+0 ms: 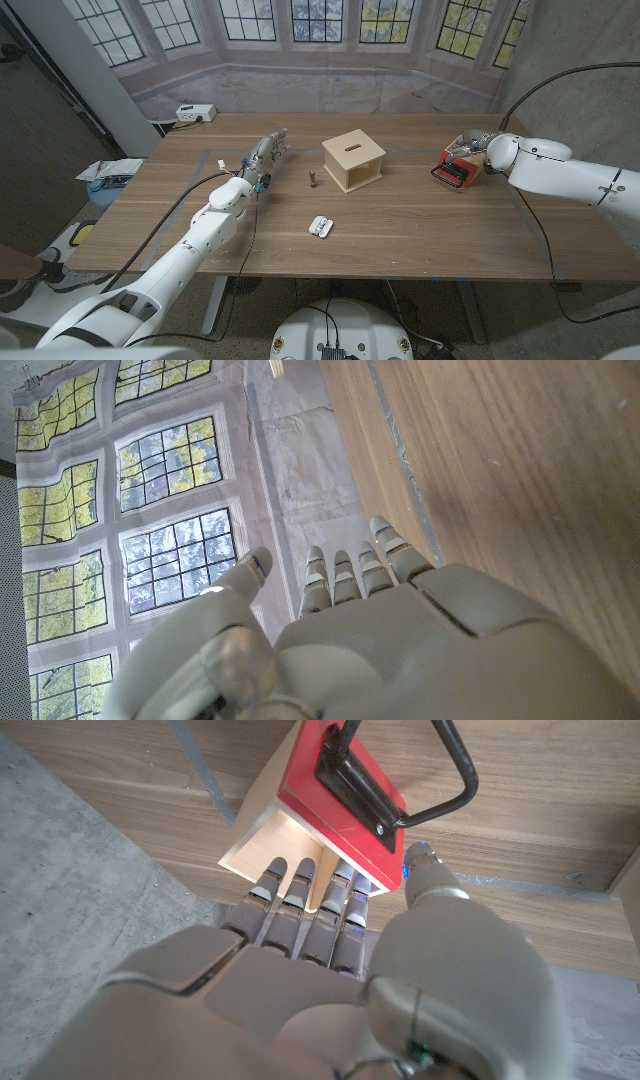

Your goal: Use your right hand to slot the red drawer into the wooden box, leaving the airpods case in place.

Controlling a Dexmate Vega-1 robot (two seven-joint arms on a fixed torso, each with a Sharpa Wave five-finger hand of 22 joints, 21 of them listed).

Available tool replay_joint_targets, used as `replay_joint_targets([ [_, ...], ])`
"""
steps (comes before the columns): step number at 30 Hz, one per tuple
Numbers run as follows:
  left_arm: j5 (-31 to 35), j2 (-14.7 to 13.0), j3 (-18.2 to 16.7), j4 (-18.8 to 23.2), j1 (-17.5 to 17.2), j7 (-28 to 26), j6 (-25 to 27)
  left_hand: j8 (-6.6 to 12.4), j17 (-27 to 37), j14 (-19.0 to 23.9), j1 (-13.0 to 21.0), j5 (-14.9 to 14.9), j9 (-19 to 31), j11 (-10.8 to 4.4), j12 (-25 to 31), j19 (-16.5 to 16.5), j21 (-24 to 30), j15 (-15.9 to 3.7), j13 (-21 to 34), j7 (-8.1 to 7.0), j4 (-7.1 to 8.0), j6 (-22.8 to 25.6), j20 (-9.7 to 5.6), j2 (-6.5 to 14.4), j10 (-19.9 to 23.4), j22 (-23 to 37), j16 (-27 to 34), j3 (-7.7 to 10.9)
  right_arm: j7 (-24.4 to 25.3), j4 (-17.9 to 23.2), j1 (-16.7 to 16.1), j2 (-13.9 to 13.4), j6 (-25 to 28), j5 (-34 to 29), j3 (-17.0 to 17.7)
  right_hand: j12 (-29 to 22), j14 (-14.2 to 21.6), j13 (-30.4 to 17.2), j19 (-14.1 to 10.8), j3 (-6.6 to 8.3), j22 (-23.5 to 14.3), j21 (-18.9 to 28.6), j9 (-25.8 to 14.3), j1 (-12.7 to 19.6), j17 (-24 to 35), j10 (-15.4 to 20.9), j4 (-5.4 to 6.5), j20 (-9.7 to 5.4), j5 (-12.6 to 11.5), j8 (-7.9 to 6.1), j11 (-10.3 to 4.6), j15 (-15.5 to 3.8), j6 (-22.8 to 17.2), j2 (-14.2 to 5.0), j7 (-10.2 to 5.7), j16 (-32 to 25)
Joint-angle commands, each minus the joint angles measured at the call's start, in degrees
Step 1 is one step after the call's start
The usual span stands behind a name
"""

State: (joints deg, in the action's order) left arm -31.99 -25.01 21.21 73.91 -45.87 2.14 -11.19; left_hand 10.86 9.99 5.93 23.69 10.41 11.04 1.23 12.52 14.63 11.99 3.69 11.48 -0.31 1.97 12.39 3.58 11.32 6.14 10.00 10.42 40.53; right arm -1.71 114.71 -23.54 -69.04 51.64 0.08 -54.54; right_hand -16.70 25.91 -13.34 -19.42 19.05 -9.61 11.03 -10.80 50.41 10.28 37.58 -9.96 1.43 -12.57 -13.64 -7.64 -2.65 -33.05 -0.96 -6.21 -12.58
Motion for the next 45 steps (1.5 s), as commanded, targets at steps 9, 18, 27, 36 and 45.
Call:
replay_joint_targets([
  [9, -0.32, -0.46, -0.19, 1.0, -0.95, -0.72, 0.36, 0.3, 0.21, 0.6, 0.79, 0.24, 0.13, -0.02, -0.01, 0.34, -0.06, 0.06, 0.14, 0.16, -0.25, 0.49, 0.43, 0.02, 0.27, 0.31, 0.48, -0.12, 2.82, -1.64, 0.73, 1.05, 0.73, -1.73, -2.96, -2.12, 2.8, -1.09, -1.61, -0.06, -0.07, 0.33, -0.41, 2.26, 0.42, 3.43, 0.54, -1.01, -0.66, -0.68, -0.39, -8.26, -3.65, -0.28, -0.29, -0.66],
  [18, -0.4, -0.33, -0.03, 0.42, -0.58, -0.28, 0.35, 0.31, 0.2, 0.72, 0.96, 0.26, 0.13, -0.04, -0.03, 0.38, -0.06, 0.07, 0.14, 0.27, -0.31, 0.59, 0.45, 0.02, 0.26, 0.31, 0.5, -0.12, 3.14, -3.02, 1.08, 1.37, 0.17, -2.98, -4.43, -2.9, 3.9, -1.55, -2.25, -0.19, -0.07, 0.35, -0.43, 3.06, 0.6, 4.44, 0.64, -1.31, -0.62, -0.61, -1.17, -8.76, -4.98, -0.65, -0.54, -0.85],
  [27, -0.38, -0.16, 0.17, 0.09, -0.28, 0.02, 0.48, 0.27, 0.24, 0.8, 1.22, 0.27, 0.14, -0.16, 0.01, 0.43, -0.07, -0.01, 0.15, 0.09, -0.31, 0.68, 0.35, -0.05, 0.41, 0.31, 0.5, -0.28, 3.74, -3.09, 1.16, 0.82, -0.28, -4.09, -5.64, -3.8, 5.06, -2.04, -3.53, -0.56, -0.08, 0.55, -0.46, 3.52, 0.85, 5.67, 0.92, -2.19, -0.5, -0.63, -1.48, -9.35, -6.79, -1.03, -1.05, -1.07],
  [36, -0.42, 0.16, 0.26, -0.14, -0.15, 0.11, 0.39, 0.24, 0.26, 0.85, 1.4, 0.28, 0.15, -0.03, -0.04, 0.5, -0.05, 0.16, 0.15, 0.17, -0.29, 0.69, 0.46, 0.03, 0.33, 0.31, 0.51, -0.32, 6.65, -4.17, 0.5, 1.19, -1.77, -4.23, -5.81, -5.51, 7.79, -2.75, -5.71, -0.98, -0.14, 0.9, -0.46, 4.17, 1.39, 8.35, 1.11, -3.6, -0.33, -0.72, -2.16, -9.82, -9.67, -1.96, -1.22, -1.97],
  [45, -0.3, 0.38, 0.43, -0.74, 0.24, 0.41, 0.31, 0.23, 0.26, 1.07, 1.56, 0.31, 0.15, 0.01, -0.02, 0.74, 0.03, 0.31, 0.15, 0.29, -0.31, 0.71, 0.61, 0.09, 0.38, 0.31, 0.58, -0.28, 9.07, -5.48, 0.3, 2.04, -3.29, -5.11, -6.15, -7.18, 9.97, -3.34, -7.0, -1.17, -0.22, 0.95, -0.42, 5.66, 1.87, 11.27, 0.76, -4.13, -0.17, -0.92, -3.04, -10.1, -12.64, -2.57, -2.05, -2.74],
])
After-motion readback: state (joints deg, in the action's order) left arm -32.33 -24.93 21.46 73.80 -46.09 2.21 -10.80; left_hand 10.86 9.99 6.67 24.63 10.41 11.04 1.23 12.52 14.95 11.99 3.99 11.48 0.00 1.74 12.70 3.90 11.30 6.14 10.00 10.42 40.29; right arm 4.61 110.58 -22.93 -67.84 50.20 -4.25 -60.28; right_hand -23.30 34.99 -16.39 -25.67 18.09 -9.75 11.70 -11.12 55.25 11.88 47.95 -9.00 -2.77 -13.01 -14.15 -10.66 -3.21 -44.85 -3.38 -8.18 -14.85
